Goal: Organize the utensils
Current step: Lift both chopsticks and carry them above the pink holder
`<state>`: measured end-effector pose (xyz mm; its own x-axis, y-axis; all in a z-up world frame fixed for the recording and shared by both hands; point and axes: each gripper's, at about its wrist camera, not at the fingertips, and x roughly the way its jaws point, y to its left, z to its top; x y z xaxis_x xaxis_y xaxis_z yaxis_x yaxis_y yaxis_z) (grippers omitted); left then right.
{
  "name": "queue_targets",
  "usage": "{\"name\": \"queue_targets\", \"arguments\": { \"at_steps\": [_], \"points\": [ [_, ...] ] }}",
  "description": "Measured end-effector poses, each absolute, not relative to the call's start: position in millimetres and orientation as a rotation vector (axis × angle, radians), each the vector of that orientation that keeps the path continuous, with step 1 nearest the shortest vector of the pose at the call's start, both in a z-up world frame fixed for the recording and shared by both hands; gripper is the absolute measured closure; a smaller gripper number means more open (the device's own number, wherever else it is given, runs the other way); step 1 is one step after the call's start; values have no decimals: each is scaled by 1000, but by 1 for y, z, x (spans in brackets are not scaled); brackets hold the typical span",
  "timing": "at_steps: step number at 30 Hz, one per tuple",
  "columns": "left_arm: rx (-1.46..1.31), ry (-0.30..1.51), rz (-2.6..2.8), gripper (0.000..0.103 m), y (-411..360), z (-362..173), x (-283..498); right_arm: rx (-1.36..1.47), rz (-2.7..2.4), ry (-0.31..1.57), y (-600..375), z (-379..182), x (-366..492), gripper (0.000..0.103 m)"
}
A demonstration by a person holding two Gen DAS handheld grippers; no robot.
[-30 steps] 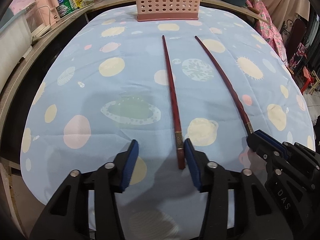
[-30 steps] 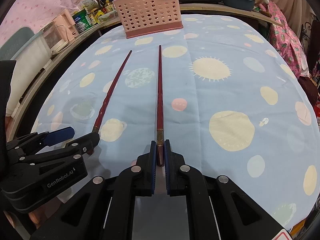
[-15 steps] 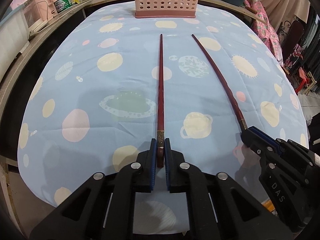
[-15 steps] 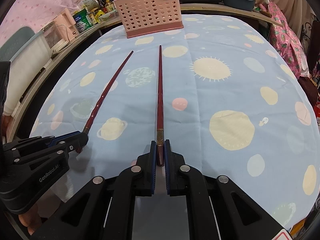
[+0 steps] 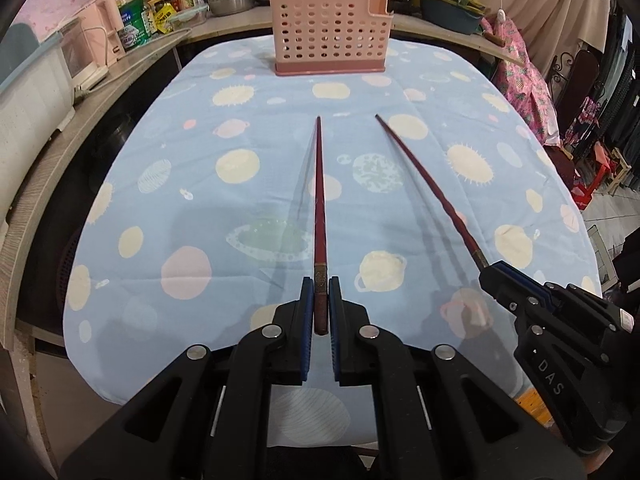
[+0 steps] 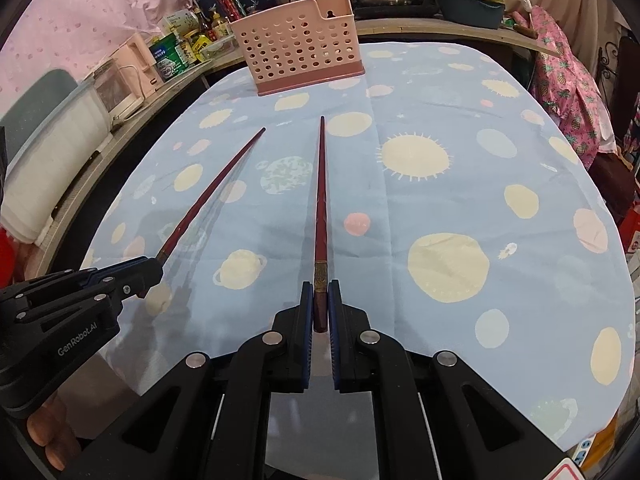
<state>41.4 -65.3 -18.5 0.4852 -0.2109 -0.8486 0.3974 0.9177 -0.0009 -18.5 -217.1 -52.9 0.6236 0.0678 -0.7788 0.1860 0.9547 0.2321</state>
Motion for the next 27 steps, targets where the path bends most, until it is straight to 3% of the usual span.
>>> {"name": "queue_targets", "arguments": {
  "at_steps": [27],
  "points": [
    [89, 746, -391, 96, -54, 111, 71, 321, -55, 624, -254, 70, 8, 96]
  ]
}}
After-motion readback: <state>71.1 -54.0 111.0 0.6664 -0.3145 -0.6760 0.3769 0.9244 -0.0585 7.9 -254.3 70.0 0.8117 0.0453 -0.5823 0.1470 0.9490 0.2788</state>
